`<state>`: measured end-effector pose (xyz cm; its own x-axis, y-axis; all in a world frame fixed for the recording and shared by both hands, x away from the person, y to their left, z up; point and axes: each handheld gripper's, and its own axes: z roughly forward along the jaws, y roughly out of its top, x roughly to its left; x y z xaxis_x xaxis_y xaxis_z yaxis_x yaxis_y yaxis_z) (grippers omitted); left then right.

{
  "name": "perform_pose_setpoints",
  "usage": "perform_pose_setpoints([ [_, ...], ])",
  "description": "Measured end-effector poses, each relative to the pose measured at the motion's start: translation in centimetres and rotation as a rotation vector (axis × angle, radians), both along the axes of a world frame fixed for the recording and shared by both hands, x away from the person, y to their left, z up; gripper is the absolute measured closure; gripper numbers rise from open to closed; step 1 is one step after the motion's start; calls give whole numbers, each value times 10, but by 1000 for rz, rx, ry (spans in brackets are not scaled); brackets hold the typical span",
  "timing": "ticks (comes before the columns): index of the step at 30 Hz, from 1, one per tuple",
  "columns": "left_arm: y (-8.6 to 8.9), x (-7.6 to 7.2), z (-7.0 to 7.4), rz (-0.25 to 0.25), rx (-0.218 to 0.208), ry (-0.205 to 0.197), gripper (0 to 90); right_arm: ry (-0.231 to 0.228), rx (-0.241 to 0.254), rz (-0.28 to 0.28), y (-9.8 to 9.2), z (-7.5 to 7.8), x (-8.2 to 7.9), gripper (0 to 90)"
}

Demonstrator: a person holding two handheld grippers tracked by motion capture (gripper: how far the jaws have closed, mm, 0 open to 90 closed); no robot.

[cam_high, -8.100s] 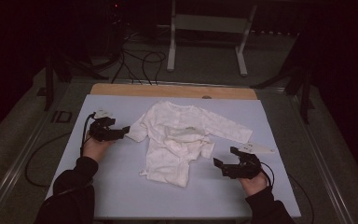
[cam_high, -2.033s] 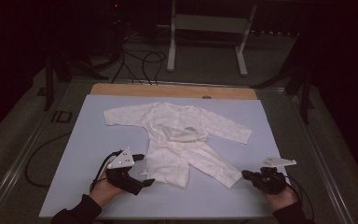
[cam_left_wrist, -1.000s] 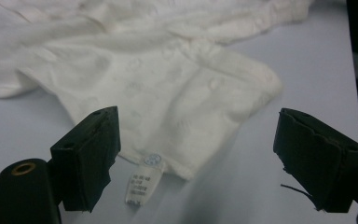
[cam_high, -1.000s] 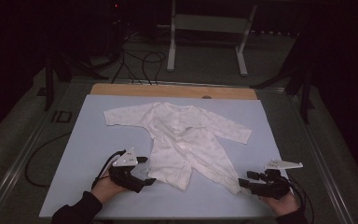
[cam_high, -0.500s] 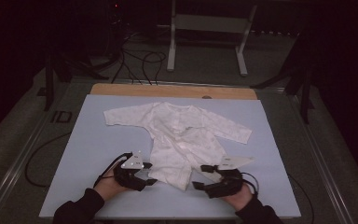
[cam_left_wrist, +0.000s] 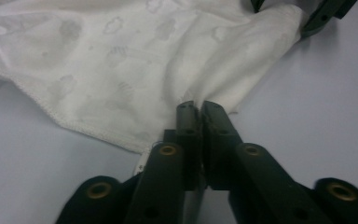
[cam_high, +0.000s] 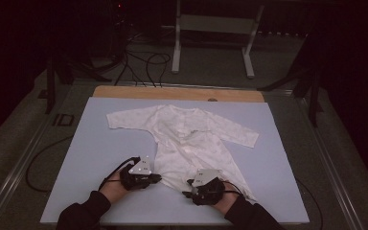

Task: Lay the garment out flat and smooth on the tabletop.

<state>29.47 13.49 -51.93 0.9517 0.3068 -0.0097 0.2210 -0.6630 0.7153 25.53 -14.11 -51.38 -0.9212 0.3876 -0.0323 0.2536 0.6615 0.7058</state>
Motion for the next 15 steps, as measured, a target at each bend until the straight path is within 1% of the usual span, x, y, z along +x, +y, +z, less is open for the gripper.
perform_pose_setpoints([
  [1,-1,0,2,-3,0,-11,883,-1,-5,-7,-1,1,0,745],
  [2,-1,-1,3,0,-8,-11,887,8,-8,-9,-2,5,2,781],
  [3,0,0,8,-2,-22,-6,888,11,-1,-8,-3,6,3,785],
  [4,0,0,11,-1,-29,-11,888,17,14,-11,-5,11,5,788],
  [5,0,0,17,-3,-38,-21,888,24,27,-3,-7,14,6,788],
  [6,1,1,21,-6,-45,-23,888,24,53,-10,-9,19,9,788],
  [7,1,4,28,0,-46,-39,888,51,73,-11,-12,23,11,787],
  [8,1,6,32,-2,-48,-42,888,56,108,-22,-15,27,16,786],
  [9,1,10,39,0,-60,-49,888,63,118,-22,-18,29,20,785],
  [10,0,12,43,2,-61,-56,888,85,146,-24,-21,34,27,783],
  [11,-1,17,50,2,-51,-76,888,82,158,-33,-23,36,30,781],
  [12,-3,20,54,6,-48,-88,888,77,171,-45,-25,41,37,780],
  [13,-6,27,60,12,-40,-96,888,79,175,-54,-27,44,41,777],
  [14,-7,30,61,14,-39,-102,888,79,190,-72,-30,48,51,773],
  [15,-10,37,64,27,-37,-108,888,76,193,-78,-31,50,54,774],
])
